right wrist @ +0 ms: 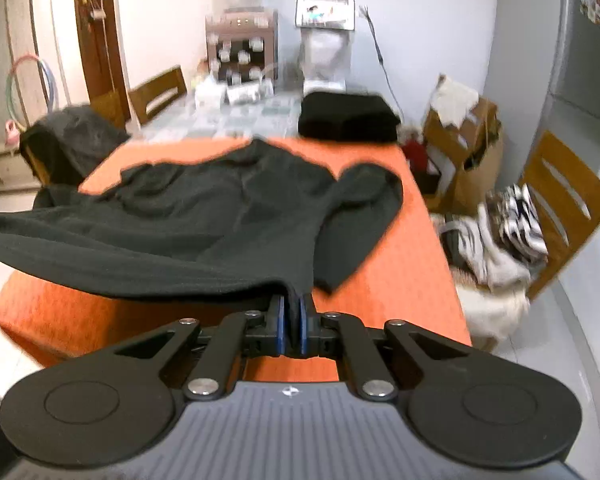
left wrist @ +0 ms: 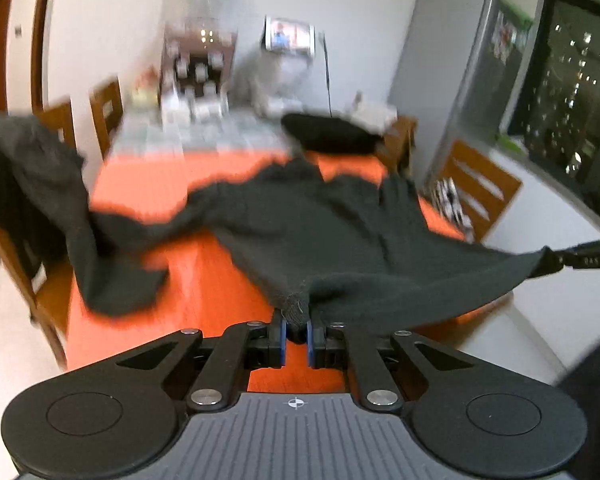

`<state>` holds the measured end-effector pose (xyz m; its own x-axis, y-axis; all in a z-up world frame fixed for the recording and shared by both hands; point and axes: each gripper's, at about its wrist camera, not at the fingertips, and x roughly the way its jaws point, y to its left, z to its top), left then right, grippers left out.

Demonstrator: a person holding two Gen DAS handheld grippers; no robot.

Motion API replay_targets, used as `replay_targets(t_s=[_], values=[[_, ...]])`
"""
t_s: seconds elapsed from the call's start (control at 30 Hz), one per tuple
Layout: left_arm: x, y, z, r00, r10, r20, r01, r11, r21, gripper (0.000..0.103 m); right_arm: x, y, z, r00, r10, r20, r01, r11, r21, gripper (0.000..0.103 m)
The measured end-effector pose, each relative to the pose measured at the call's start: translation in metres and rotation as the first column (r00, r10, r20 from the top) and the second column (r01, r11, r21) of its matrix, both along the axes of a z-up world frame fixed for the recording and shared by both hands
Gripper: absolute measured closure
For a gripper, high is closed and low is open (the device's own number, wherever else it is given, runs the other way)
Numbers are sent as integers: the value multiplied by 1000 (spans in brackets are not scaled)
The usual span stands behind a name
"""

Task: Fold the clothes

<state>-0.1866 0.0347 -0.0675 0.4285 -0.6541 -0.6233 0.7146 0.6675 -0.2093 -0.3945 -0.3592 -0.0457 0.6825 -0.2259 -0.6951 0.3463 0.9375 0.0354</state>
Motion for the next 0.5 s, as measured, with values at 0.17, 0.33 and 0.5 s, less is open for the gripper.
replay_targets(t_s=[0.17,0.33,0.5], values=[[-16,7,-32,995,-35,-95,42,996,81,82,-24,12,-25,997,-22,-80,25,999,46,93],[-2,13,-39,993,14,-115,-3,996,94,44,-48,25,-51,986,-39,-160,54,995,89,79],[24,-12,-30,995,65,-72,-59,995,85,37,-28,10,-41,987,3,-158,5,999,51,68]])
